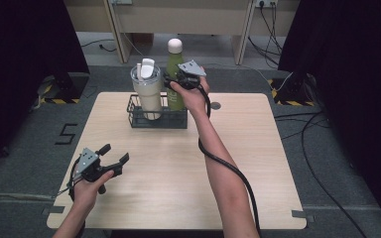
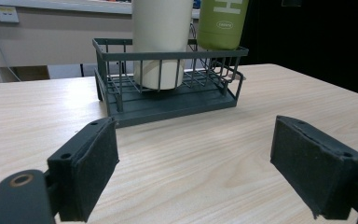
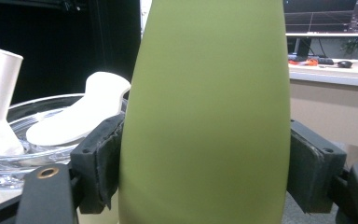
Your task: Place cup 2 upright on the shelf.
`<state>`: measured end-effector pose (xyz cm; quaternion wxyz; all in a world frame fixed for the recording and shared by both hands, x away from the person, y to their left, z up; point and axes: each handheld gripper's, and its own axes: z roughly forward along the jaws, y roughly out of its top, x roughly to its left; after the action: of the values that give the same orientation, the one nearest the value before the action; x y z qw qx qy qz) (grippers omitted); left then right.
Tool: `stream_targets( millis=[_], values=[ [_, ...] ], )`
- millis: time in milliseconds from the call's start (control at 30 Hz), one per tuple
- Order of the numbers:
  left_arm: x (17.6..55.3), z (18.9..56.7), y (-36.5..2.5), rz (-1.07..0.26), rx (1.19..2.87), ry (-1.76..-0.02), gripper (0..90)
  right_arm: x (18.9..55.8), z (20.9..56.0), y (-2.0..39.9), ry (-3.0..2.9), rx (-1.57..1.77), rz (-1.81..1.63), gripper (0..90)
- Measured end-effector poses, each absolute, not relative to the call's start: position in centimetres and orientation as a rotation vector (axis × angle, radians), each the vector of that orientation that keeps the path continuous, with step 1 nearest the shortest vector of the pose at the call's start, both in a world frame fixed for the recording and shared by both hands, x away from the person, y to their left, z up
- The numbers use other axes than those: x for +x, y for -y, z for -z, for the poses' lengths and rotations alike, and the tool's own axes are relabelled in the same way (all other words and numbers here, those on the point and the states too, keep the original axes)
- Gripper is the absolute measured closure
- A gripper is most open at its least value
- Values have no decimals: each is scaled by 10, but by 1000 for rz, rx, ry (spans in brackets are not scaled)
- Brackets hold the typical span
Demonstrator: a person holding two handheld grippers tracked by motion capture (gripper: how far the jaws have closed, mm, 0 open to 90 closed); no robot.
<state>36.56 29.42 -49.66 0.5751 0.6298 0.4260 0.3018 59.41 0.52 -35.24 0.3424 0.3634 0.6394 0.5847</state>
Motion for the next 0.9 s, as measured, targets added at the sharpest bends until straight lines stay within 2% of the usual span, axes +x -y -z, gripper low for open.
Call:
stream_targets(
  millis=[900],
  values=[
    [366,498,-293,-704,1481,-996,142,600,375,-6,-1703,972,-1491,237]
  ],
)
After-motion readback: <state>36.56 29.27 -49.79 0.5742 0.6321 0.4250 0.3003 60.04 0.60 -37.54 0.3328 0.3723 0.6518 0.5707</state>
